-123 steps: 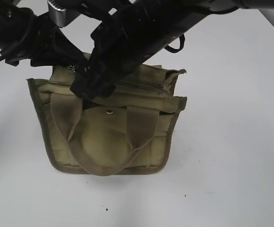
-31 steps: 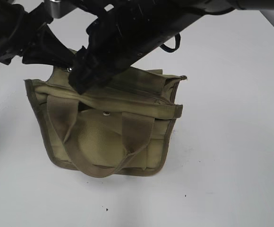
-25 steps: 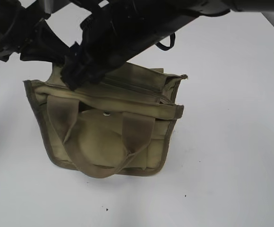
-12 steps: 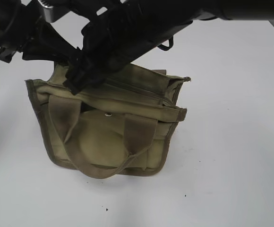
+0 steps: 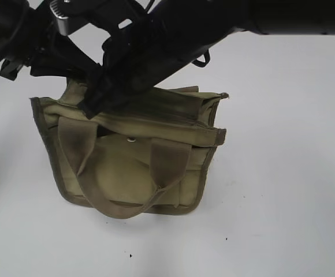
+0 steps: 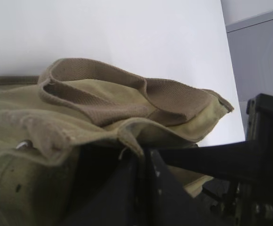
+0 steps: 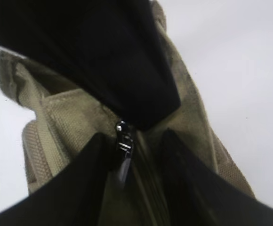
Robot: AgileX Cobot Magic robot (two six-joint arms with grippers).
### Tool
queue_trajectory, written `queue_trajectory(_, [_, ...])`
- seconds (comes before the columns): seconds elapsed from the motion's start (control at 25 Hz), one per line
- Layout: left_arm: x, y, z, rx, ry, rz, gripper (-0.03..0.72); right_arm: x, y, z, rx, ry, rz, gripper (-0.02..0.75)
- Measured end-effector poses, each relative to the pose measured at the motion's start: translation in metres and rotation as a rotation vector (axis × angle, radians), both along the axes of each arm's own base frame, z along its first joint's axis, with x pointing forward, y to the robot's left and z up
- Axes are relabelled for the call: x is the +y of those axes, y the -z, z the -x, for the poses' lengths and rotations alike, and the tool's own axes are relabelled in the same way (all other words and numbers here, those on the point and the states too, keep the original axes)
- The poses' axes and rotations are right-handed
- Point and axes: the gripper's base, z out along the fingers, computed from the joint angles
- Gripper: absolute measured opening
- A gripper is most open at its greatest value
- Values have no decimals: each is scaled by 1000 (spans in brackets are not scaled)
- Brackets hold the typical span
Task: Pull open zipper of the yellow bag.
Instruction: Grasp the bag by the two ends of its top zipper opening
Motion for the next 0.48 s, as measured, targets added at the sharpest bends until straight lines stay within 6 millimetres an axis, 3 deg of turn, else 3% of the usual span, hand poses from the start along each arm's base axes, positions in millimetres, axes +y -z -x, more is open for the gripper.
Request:
queue_trajectory(0.16, [0, 2, 0, 6, 3, -8, 13, 2, 7, -3, 16, 16, -1, 249])
queue_trajectory(0.32, [0, 2, 0, 6, 3, -10, 13, 2, 8, -3, 25, 21, 1, 114])
queue_trajectory(0.48, [0, 2, 1, 15, 7, -8, 13, 1, 6, -1, 42, 14, 17, 106])
